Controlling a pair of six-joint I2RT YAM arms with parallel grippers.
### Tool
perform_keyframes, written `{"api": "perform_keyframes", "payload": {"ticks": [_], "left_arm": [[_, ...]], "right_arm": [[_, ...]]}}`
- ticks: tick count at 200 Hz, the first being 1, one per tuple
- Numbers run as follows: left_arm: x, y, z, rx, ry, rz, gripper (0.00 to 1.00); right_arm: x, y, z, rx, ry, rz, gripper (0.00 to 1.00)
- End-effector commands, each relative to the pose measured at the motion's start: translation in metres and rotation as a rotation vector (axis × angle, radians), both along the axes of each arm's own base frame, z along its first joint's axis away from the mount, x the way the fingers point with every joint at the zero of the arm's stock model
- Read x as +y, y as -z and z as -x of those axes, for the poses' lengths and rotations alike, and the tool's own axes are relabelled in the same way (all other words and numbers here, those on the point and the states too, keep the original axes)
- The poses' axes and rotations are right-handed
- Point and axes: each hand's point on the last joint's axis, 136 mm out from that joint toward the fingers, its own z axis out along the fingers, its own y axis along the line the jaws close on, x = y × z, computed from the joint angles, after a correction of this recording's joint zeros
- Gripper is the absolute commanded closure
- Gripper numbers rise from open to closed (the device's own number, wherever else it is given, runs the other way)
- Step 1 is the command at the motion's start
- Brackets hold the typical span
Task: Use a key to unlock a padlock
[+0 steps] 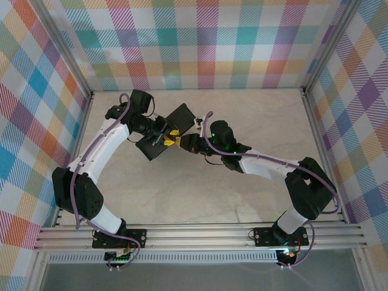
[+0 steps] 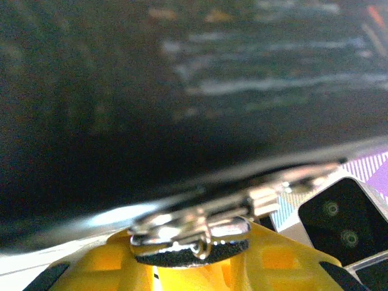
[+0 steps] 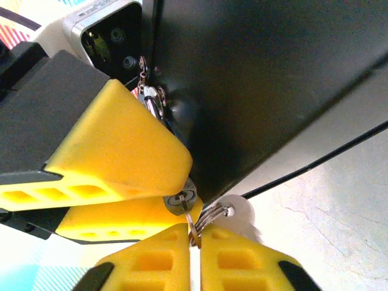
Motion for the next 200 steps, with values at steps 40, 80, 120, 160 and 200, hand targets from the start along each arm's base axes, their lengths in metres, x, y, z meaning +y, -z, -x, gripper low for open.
{"api": "perform_keyframes", "payload": {"ticks": [40,80,120,160,200], "left_arm": [[-0.015,-0.021,0.005,-0.193,0.203,0.083,1.00],[-0.016,-0.021,-0.001,-0.356,0.280,0.074,1.00],[-0.020,-0.024,-0.011,-0.495,0.293,0.097,1.00],[-0.026,-0.025,-0.019,-0.603,0.312,0.146,1.00],[-0.032,-0.033,-0.029,-0.696,0.301,0.193,1.00]], "right_arm": [[0.008,-0.052,-0.002,0.048,0.012,-0.270,1.00],[0.002,-0.064,-0.002,0.091,0.033,-0.395,1.00],[-0.007,-0.086,-0.001,0.067,0.051,-0.493,1.00],[-0.014,-0.093,-0.002,0.096,0.079,-0.545,1.00],[-0.009,-0.109,-0.007,0.158,0.050,-0.641,1.00]]}}
